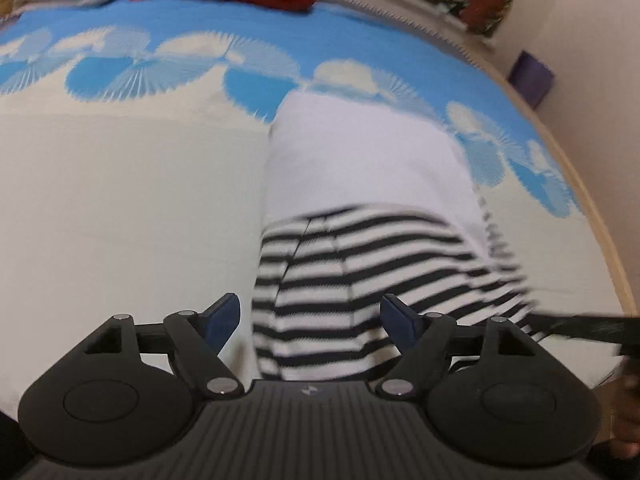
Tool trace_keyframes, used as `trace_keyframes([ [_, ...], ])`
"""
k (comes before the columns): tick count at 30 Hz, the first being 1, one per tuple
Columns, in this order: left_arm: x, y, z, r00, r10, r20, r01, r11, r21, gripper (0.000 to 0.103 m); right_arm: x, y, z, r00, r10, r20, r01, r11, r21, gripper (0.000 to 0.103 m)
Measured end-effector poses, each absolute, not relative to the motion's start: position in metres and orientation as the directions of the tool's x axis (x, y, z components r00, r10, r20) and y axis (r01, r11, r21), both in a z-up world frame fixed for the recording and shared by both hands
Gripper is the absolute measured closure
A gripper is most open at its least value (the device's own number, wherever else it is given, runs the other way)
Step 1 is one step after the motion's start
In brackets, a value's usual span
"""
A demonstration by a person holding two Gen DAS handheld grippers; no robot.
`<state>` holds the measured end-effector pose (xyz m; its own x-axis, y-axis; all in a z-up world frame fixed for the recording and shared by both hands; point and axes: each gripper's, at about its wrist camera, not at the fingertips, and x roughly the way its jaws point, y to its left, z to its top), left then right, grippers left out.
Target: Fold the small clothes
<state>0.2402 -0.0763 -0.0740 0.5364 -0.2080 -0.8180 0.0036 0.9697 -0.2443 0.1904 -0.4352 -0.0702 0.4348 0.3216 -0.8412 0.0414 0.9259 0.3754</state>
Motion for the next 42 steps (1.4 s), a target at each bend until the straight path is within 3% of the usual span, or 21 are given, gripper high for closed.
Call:
trace_keyframes([
  [3,0.240,-0.072,-0.081,0.521,-0.205,-0.829,-0.054,0.961,-0.271,0.020,0.174,-0.461,-0.052,0.517,0.408,-0.753,0.041,0.866,0.498,0.100],
  [7,0.241,-0.071,-0.079,0.526,-0.243,-0.815,-0.069,0.943,-0.326,0.019,0.156,-0.475,-0.039,0.546,0.429,-0.720,0.009,0.856,0.517,0.100],
  [13,0.246,-0.083,-0.108,0.439,-0.257,-0.861,-0.006,0.958,-0.288,0.009,0.165,-0.456,-0.074,0.346,0.271,-0.899,0.014,0.956,0.293,0.101],
  [19,0.253,-0.082,-0.103,0.387,-0.248,-0.888,0.096,0.969,-0.228,0.009,0.180,-0.430,-0.087,0.289,0.197,-0.937,-0.019,0.980,0.200,0.099],
  [21,0.262,-0.081,-0.092,0.358,-0.237,-0.903,0.145,0.970,-0.197,0.010,0.181,-0.428,-0.080,0.336,0.191,-0.922,-0.003,0.979,0.202,0.096],
  [22,0.265,-0.078,-0.086,0.362,-0.232,-0.903,0.168,0.969,-0.182,0.010,0.181,-0.430,-0.076,0.368,0.196,-0.909,0.001,0.977,0.211,0.085],
  [23,0.266,-0.076,-0.079,0.380,-0.231,-0.896,0.195,0.967,-0.167,0.010,0.182,-0.432,-0.069,0.408,0.205,-0.890,0.008,0.974,0.228,0.062],
  [25,0.273,-0.068,-0.064,0.425,-0.249,-0.870,0.231,0.959,-0.161,0.010,0.182,-0.434,-0.055,0.503,0.207,-0.839,0.027,0.967,0.254,0.030],
  [26,0.279,-0.063,-0.059,0.442,-0.262,-0.858,0.236,0.957,-0.171,0.010,0.184,-0.434,-0.050,0.542,0.198,-0.817,0.033,0.966,0.256,0.024],
  [30,0.311,-0.045,-0.051,0.483,-0.325,-0.813,0.205,0.945,-0.257,0.010,0.199,-0.430,-0.052,0.570,0.230,-0.788,0.042,0.950,0.308,0.024],
  [37,0.375,-0.030,-0.081,0.410,-0.477,-0.778,0.057,0.864,-0.500,0.010,0.226,-0.397,-0.084,0.403,0.187,-0.896,0.093,0.965,0.244,0.024],
  [42,0.390,-0.031,-0.120,0.356,-0.538,-0.764,0.011,0.820,-0.572,0.010,0.233,-0.390,-0.102,0.309,0.157,-0.938,0.152,0.965,0.212,0.025],
])
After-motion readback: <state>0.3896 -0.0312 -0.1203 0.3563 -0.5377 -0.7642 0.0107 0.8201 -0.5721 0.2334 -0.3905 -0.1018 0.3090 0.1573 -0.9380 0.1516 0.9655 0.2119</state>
